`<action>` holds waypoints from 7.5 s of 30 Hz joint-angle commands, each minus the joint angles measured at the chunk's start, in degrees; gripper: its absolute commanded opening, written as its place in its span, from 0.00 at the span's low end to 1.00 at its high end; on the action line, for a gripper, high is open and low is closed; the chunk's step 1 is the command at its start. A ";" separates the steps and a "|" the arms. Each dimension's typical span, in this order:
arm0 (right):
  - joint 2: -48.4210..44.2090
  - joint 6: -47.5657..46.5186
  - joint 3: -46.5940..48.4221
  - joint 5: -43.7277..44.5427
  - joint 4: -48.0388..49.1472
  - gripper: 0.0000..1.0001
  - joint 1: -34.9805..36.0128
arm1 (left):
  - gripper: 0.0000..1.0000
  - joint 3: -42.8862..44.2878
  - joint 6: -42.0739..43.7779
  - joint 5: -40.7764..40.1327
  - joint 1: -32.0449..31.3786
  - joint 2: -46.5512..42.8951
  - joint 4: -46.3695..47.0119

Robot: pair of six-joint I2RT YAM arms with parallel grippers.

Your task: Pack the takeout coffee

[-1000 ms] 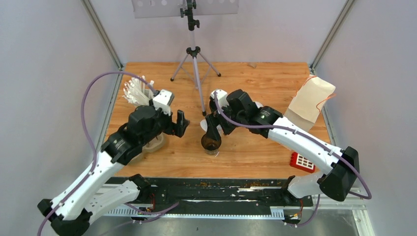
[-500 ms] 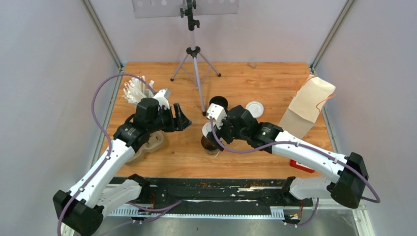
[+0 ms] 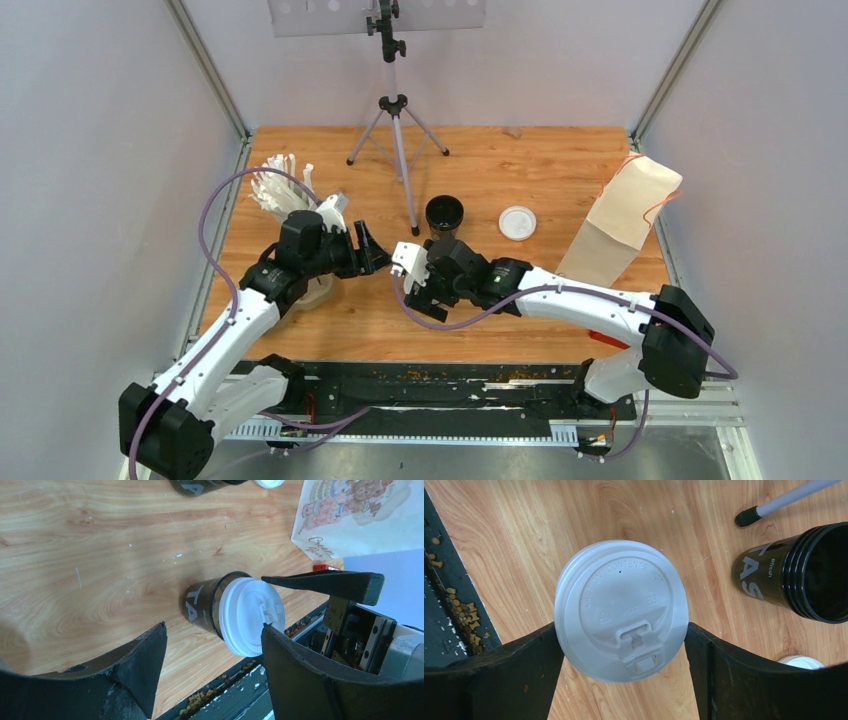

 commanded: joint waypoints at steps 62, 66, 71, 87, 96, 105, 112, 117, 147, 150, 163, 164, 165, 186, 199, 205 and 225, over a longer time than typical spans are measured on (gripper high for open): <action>-1.74 12.33 10.61 0.72 -11.91 0.99 -0.72 | 0.72 -4.87 -0.74 11.16 -2.59 10.69 14.38; -2.90 17.80 11.14 -2.13 -11.94 0.93 -6.40 | 0.72 -3.87 -0.30 11.31 -5.84 12.80 15.46; -3.07 24.69 9.88 -10.66 -11.36 0.83 -14.58 | 0.71 -3.21 0.37 9.97 -6.44 13.90 15.68; 4.76 23.03 10.51 -16.13 -8.94 0.74 -17.89 | 0.67 -4.11 2.19 7.92 -6.44 15.65 17.55; 8.12 23.32 9.89 -18.86 -6.62 0.71 -18.00 | 0.63 -6.12 1.49 9.70 -6.44 16.66 20.67; 8.91 23.85 7.04 -18.59 -4.96 0.67 -18.10 | 0.59 -8.12 0.31 10.60 -6.44 17.44 22.36; 9.35 24.41 5.12 -18.46 -4.03 0.63 -18.27 | 0.51 -8.50 2.08 9.01 -6.42 17.48 19.29; 9.18 24.50 4.87 -18.61 -4.13 0.62 -18.33 | 0.46 -8.33 3.86 7.50 -6.44 18.12 16.27; 7.94 26.79 0.88 -26.98 0.93 0.49 -20.41 | 0.47 -7.32 -1.69 10.11 -6.96 14.32 18.12; 8.24 26.74 0.72 -27.44 0.83 0.49 -20.48 | 0.59 -6.46 -0.62 10.28 -6.97 15.18 18.28; 8.78 27.58 2.65 -27.25 -1.35 0.50 -20.48 | 0.66 -2.37 5.12 8.56 -6.96 19.37 16.08; 8.62 27.69 2.75 -27.25 -1.31 0.50 -20.48 | 0.64 -2.50 5.38 8.83 -6.96 19.68 16.42; 8.42 27.68 2.88 -27.25 -1.44 0.50 -20.41 | 0.62 -2.80 5.36 9.55 -6.97 19.96 16.97; 3.59 32.79 9.32 -25.16 -9.85 0.50 -20.50 | 0.45 -5.67 4.08 6.28 -8.09 18.07 15.36; 8.34 29.81 14.31 -19.22 -15.95 0.48 -18.31 | 0.43 -3.77 2.80 4.30 -10.41 19.93 15.10; 11.36 28.31 14.29 -18.18 -16.36 0.45 -17.83 | 0.43 -3.93 2.88 3.06 -10.72 20.57 14.77; 12.53 28.10 14.12 -17.22 -17.07 0.41 -17.25 | 0.62 -0.60 2.58 3.47 -10.68 17.22 12.14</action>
